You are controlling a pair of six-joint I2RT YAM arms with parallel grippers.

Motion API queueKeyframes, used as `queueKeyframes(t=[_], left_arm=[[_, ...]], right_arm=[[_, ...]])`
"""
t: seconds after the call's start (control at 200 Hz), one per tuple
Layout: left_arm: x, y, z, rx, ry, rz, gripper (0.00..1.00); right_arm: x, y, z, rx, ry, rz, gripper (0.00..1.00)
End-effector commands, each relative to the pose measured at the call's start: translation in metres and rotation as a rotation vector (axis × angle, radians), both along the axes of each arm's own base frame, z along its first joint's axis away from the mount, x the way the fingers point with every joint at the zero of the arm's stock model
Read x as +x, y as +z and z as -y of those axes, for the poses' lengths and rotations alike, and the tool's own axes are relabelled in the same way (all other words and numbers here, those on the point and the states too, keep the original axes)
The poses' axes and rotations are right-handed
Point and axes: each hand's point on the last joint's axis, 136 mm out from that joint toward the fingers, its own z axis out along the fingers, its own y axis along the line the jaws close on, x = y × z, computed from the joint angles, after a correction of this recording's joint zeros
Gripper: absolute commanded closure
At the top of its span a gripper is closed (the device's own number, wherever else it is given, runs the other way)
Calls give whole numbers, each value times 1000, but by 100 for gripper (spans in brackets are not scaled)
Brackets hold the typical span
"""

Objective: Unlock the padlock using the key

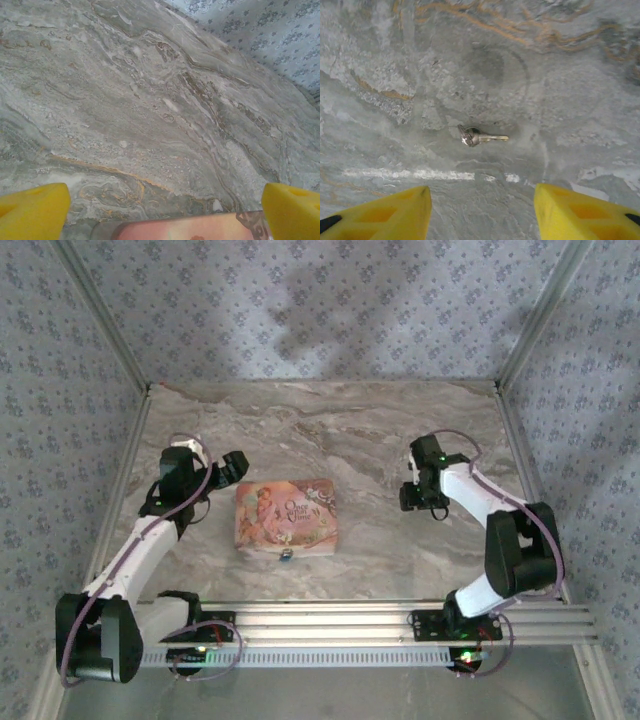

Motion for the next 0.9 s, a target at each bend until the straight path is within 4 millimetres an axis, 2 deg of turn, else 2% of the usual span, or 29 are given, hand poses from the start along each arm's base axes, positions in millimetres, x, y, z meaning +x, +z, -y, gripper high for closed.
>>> queueKeyframes(t=[0.0,0.46,0.894], left_arm=[[4,12,5,-15,-12,14,2],[3,12,4,-6,-9,12,2],[2,11,3,0,-7,9,2]], right_arm=[[0,-2,-1,-65,48,-43,44],[13,-19,-6,-117,70,-78,64],[12,-33,-10,-139,87,-106,80]])
